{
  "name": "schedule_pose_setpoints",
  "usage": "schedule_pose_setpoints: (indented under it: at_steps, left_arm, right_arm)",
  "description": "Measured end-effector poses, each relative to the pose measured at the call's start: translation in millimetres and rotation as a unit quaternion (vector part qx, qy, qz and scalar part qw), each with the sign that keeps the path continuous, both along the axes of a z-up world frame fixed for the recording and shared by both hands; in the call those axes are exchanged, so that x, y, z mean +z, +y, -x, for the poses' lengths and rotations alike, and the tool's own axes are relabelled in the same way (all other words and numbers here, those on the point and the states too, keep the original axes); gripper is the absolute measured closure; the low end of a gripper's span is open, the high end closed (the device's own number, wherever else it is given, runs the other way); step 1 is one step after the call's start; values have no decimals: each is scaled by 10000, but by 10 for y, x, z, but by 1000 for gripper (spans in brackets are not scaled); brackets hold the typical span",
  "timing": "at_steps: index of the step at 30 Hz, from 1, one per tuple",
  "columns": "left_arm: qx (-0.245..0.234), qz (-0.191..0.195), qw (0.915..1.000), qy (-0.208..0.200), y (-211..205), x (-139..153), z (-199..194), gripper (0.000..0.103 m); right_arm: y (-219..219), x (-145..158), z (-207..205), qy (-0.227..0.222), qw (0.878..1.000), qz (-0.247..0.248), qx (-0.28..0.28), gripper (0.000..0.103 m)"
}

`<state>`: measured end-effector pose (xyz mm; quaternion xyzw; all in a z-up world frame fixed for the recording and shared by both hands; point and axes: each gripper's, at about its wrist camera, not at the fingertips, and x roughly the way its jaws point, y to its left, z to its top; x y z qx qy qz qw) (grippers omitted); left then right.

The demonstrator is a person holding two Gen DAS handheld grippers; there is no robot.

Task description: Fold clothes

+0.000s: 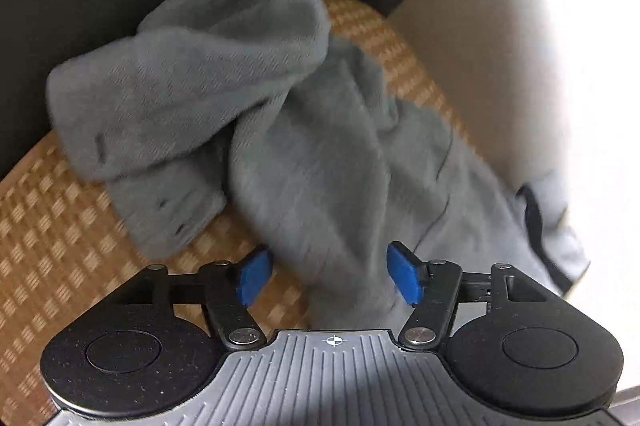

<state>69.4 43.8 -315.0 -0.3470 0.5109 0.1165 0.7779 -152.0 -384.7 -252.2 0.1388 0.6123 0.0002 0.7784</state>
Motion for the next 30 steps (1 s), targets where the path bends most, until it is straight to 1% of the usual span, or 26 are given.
schedule_pose_setpoints:
  at_steps: [1, 2, 5, 7, 9, 12, 14, 16, 17, 19, 20, 21, 22, 23, 24, 27, 30]
  left_arm:
    - [-34, -62, 9999, -75, -4, 36, -36, 99]
    - [-33, -146, 9997, -214, 3, 96, -64, 102]
    - [-32, -313, 9978, -578, 78, 258, -169, 103]
    - [-43, -353, 9974, -622, 160, 288, -248, 103]
    - [-88, -482, 9975, -506, 217, 258, -316, 103]
    - [-136, -816, 9961, -305, 278, 159, -351, 103]
    - [-9, -857, 9963, -109, 360, 49, -316, 102]
    - [105, -738, 9972, 74, 497, -32, -276, 90]
    - [91, -663, 9977, 109, 499, -40, -230, 83]
    - [-136, -699, 9974, 108, 439, 25, -147, 72]
    - [-348, -807, 9961, 125, 379, 85, -100, 61]
    - [-557, -942, 9939, 135, 310, 153, -50, 47]
    - [-745, -1106, 9910, 104, 235, 227, 8, 43]
    - [-931, -1295, 9872, 73, 156, 300, 61, 41]
    - [-1066, -1363, 9849, 35, 88, 373, 103, 41]
    - [-1417, -1431, 9795, -88, -104, 593, 220, 37]
    - [-1766, -1498, 9726, -210, -297, 813, 337, 37]
  right_arm:
    - [23, -17, -74, -7, 10000, 29, -2, 54]
    - [42, -28, -135, -10, 10000, 57, -7, 54]
    - [66, -17, -238, -12, 9999, 132, -9, 54]
    - [68, -4, -280, 5, 9998, 204, -1, 54]
    - [64, -4, -319, 36, 9997, 246, -18, 54]
    - [72, -20, -367, 87, 9995, 294, -25, 54]
    - [95, -29, -395, 98, 9994, 317, -18, 54]
    - [113, -31, -424, 103, 9994, 340, -12, 54]
    - [102, -15, -439, 93, 9993, 355, -15, 54]
    - [46, 43, -489, 48, 9992, 396, -86, 54]
    - [7, 89, -522, -7, 9991, 410, -138, 54]
    - [-37, 146, -564, -86, 9989, 428, -183, 54]
    - [-85, 214, -619, -184, 9986, 456, -215, 54]
    - [-135, 282, -674, -291, 9981, 489, -236, 53]
    - [-190, 352, -731, -414, 9974, 534, -232, 53]
    - [-364, 511, -922, -771, 9948, 647, -160, 50]
    - [-552, 572, -1105, -1073, 9922, 629, -88, 49]
